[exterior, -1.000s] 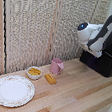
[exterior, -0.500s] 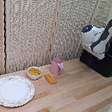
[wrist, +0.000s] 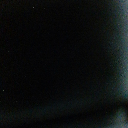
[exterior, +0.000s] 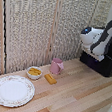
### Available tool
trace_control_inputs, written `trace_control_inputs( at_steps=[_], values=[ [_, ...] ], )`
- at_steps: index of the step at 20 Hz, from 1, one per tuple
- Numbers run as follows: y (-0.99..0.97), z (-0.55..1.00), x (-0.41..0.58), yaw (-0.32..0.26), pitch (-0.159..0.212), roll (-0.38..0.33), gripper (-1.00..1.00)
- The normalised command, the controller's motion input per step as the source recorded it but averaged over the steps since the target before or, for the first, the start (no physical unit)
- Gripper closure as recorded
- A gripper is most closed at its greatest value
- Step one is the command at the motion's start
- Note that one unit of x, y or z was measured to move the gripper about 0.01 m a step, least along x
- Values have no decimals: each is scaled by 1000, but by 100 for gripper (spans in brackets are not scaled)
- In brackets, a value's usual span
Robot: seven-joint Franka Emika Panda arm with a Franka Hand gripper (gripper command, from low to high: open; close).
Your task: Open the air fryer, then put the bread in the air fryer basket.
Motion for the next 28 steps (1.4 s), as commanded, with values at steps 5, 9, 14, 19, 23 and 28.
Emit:
trace_control_inputs(
  at_steps=[5,9,14,19,23,28],
  values=[
    [-1,634,0,-99,151,127,100],
    [4,486,0,-70,136,168,100],
    [393,134,-25,-163,14,151,100],
    [671,-53,-101,-140,-15,89,100],
    [982,-266,-324,-10,-90,0,100],
    [997,-55,-140,0,-50,6,100]
  ],
)
